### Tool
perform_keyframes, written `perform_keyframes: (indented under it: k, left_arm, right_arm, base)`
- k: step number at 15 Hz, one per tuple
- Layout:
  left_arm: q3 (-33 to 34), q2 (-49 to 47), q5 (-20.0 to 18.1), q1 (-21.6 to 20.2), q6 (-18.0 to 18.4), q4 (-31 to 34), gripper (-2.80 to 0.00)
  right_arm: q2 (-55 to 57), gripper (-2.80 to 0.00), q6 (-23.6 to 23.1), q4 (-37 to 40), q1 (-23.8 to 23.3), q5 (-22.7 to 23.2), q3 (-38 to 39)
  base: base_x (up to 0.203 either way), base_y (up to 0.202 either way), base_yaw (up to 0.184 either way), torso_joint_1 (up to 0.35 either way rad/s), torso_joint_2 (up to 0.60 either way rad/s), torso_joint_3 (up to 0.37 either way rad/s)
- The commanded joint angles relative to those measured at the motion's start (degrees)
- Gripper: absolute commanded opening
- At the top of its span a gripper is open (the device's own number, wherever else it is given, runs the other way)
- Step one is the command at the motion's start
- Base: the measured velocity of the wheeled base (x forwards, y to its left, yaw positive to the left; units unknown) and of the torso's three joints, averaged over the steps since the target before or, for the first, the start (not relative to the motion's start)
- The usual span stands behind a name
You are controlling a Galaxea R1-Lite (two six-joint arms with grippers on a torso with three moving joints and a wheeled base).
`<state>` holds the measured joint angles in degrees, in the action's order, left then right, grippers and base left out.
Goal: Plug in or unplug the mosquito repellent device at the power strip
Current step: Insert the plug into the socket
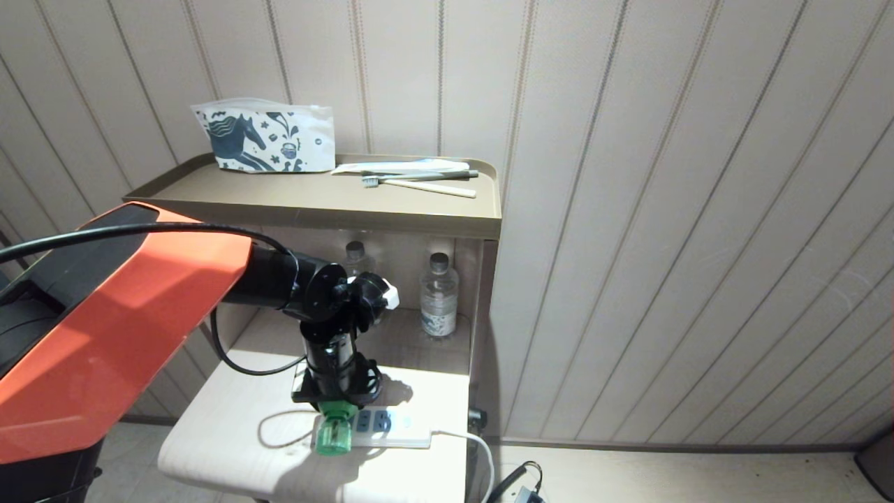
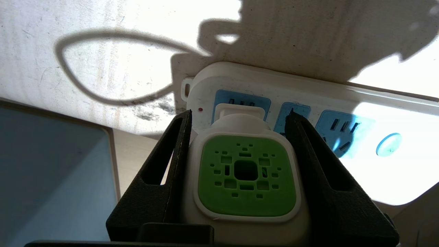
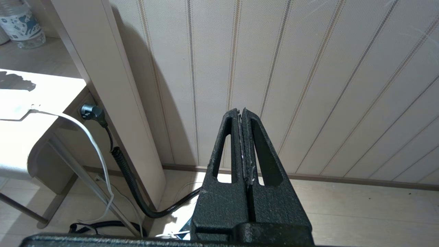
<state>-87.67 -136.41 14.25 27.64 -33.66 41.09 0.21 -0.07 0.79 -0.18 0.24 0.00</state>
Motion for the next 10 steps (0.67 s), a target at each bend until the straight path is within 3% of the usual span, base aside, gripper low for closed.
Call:
perform_keyframes:
  k: [1,9,10]
  left_arm:
    - [-0.13,-0.61,0.26,-0.04,-0.18,0.21,-2.8]
    - [0.14,-0.26,-0.27,-0.04,-0.35,0.21,-2.8]
    - [0.39,0.4,-1.78,-0.04,-0.37,0.03,-2.8]
  right_arm:
    - [-0.03,-2.8,-0.01,0.0,0.01,0.02,0.0]
    - [-0.03,-2.8,-0.01,0.0,0.01,0.02,0.0]
    - [-0.03,-2.8,-0.01,0.0,0.01,0.02,0.0]
  base:
    - [0.0,0.0,0.0,0.0,0.0,0.0]
    - [0.0,0.0,0.0,0.0,0.0,0.0]
    - [0.0,0.0,0.0,0.0,0.0,0.0]
